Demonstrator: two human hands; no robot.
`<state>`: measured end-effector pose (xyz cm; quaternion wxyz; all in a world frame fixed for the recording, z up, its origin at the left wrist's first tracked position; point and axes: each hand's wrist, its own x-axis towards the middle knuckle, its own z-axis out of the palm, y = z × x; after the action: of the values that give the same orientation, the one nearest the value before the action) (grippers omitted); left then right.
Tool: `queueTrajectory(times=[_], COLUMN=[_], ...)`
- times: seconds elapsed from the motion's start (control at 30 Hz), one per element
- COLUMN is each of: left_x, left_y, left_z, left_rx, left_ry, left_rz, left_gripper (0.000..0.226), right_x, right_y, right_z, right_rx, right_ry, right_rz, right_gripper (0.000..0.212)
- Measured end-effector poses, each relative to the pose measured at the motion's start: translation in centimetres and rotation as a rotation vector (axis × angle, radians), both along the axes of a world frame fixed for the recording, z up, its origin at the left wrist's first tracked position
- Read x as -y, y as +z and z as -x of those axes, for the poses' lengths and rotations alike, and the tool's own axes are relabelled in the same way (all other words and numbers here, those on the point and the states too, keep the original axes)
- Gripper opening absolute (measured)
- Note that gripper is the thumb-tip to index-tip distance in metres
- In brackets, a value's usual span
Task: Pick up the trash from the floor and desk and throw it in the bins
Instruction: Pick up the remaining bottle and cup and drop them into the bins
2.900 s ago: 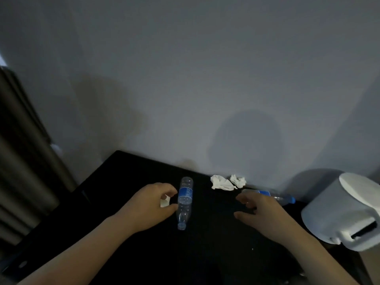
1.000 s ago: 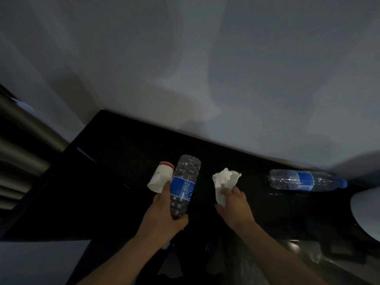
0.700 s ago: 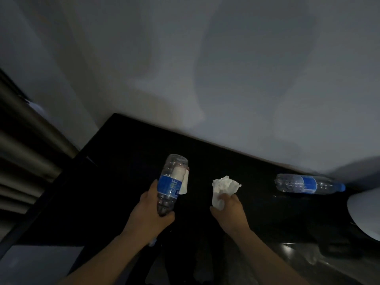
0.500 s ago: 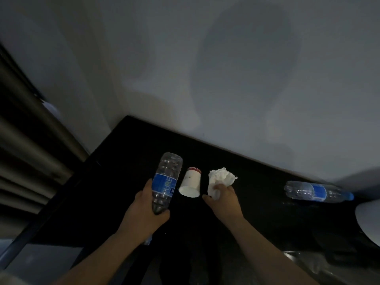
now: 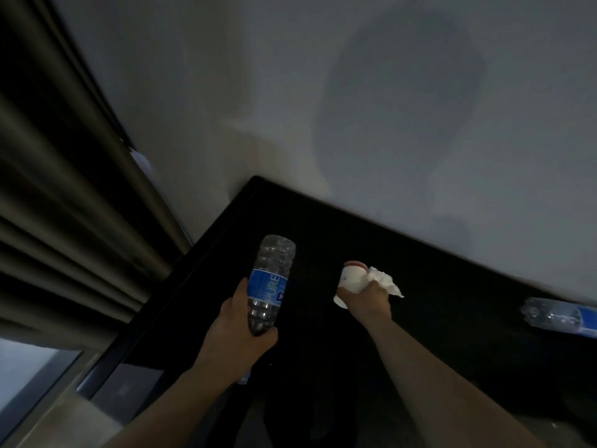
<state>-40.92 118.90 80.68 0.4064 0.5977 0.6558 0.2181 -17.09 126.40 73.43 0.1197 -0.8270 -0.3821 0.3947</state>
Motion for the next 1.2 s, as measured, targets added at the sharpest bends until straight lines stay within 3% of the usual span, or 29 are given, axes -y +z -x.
queueTrajectory(times=[0.2,0.33,0.67,0.8,1.07,1.2], left_x=[0.1,0.0,1.1,2.7,12.3,20.3], left_y=[0.5,1.2,3.3,5.3,10.7,13.1], left_z=[0.7,-0.5,-8.7,-14.2,-27.5,-32.9], left_rx=[0.072,0.116,0.293,0.352,0.5,0.544], left_ry=[-0.009,-0.062,-0.131,-0.259,-0.522,-0.64], left_rz=[0.03,0.016,-0.004,-0.012,-0.01,-0.001], left_gripper=[0.085,0.09,0.069,0.067,0.065,0.064], right_x=[3.6,8.1,17.8,21.4,36.9,46.2], right_y=[2.0,3.8,10.4,14.4,20.0,22.6], right_z=[-0.5,-0.9,-7.4,-11.0,-17.4,-20.1], right_rx=[-0.112,-0.118,-0.054,-0.067,-0.011,0.028], right_ry=[-0.022,-0.136,-0.433,-0.561,-0.845,-0.955], right_rz=[0.05,-0.115,-0.416,-0.564,-0.73,-0.811], right_gripper=[0.084,0.085,0.067,0.046,0.041,0.057])
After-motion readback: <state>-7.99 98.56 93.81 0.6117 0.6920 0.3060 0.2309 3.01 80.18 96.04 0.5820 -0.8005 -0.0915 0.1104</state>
